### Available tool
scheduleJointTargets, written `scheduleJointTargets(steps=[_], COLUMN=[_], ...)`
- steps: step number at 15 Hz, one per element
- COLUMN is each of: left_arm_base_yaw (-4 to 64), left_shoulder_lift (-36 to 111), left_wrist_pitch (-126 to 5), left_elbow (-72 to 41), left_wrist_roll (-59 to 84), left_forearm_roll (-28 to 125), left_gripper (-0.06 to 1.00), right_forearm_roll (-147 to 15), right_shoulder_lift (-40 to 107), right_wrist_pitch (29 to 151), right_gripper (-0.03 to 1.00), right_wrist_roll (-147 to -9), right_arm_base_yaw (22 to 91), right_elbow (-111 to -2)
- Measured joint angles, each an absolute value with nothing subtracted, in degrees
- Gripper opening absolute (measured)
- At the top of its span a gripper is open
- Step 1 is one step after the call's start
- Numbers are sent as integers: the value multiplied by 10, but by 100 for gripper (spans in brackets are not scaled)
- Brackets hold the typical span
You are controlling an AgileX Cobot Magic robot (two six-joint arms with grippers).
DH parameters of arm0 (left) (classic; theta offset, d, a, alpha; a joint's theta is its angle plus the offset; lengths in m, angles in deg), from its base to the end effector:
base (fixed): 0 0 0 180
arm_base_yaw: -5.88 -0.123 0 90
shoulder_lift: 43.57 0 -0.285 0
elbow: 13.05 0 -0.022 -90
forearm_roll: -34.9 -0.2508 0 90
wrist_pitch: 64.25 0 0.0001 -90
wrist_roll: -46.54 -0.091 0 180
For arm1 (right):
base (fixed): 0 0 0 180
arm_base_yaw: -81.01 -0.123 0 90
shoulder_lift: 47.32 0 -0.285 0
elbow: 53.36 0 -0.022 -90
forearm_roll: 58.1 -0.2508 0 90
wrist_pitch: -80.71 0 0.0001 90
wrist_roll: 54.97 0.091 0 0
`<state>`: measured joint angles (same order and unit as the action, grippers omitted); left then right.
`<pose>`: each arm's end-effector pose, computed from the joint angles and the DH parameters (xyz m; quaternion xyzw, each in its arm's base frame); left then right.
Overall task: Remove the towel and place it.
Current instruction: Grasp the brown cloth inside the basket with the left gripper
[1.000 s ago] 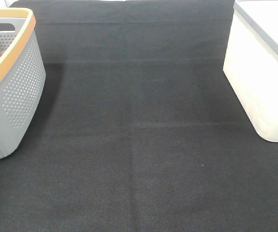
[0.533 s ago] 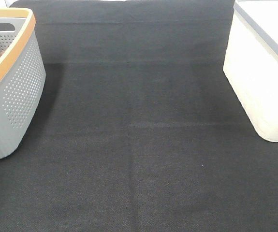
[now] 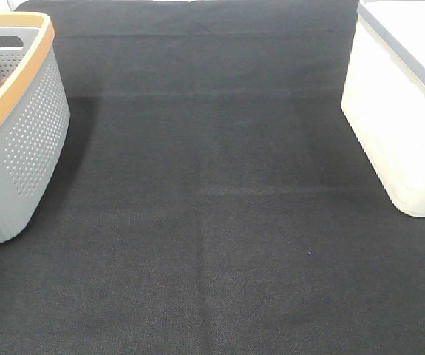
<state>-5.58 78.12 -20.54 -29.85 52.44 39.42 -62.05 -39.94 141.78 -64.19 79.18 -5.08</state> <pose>0.4372 0.0836 0.2448 -0.1650 0.9479 -0.0208 0.2717 -0.0070 0.0053 0.2784 -0.0835 0.8468 0.0006 0.5253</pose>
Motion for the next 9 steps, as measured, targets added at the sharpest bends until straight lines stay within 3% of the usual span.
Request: scheduleJointTargets(steps=[9], left_arm_base_yaw=[-56], left_shoulder_lift=[735], left_wrist_pitch=[-177], left_elbow=[-335], left_wrist_roll=[510], left_forearm_roll=[428], left_gripper=[0], right_forearm_roll=[-621], right_shoulder_lift=[-399], right_wrist_pitch=[1418], right_gripper=[89], right_wrist_roll=[-642], right_arm_base_yaw=[792], right_elbow=[-51])
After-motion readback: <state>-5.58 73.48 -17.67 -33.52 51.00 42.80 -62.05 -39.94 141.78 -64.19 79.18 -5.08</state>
